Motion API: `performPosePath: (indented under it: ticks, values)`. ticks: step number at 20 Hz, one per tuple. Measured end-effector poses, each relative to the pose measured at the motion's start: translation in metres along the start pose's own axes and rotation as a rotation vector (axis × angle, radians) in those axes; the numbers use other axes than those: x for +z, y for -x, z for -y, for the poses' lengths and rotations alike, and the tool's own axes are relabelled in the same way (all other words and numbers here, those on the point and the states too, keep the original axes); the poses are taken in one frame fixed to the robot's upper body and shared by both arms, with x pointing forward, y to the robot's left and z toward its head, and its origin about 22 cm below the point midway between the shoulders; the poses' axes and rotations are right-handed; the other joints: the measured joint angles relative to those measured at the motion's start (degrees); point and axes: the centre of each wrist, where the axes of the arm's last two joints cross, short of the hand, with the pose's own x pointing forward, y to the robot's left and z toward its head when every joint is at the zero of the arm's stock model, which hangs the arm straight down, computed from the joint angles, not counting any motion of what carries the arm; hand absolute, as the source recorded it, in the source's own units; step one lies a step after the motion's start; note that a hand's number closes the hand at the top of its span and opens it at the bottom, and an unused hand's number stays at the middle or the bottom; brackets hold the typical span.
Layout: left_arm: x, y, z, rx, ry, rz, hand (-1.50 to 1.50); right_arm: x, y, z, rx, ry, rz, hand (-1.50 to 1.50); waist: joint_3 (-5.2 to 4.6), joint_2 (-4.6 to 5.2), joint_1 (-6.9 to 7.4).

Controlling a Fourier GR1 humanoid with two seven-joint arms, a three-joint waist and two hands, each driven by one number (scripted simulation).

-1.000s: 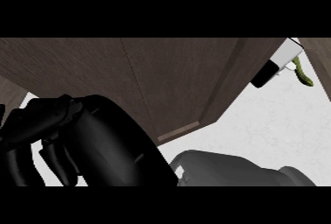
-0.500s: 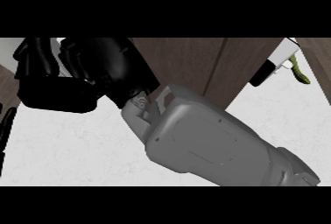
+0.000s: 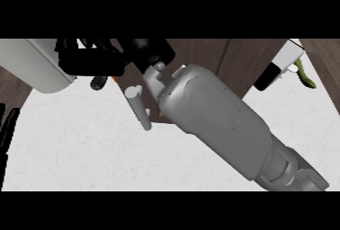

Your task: Pick up the wine, place it into the cabinet and close the cabinet

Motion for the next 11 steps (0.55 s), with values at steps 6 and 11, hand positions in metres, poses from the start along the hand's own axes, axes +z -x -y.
performPosePath:
  ticks: [6,11]
  values:
    - [-0.005,0.001,-0.001,0.006,0.013,-0.003,-1.5,-0.003,0.015,0.011,0.05,-0.021,0.05,1.5,-0.14,-0.81,0.35]
    - [-0.009,0.001,0.002,0.011,0.016,0.001,-1.5,-0.002,0.023,0.021,0.107,-0.036,0.077,1.5,-0.15,-1.23,0.43]
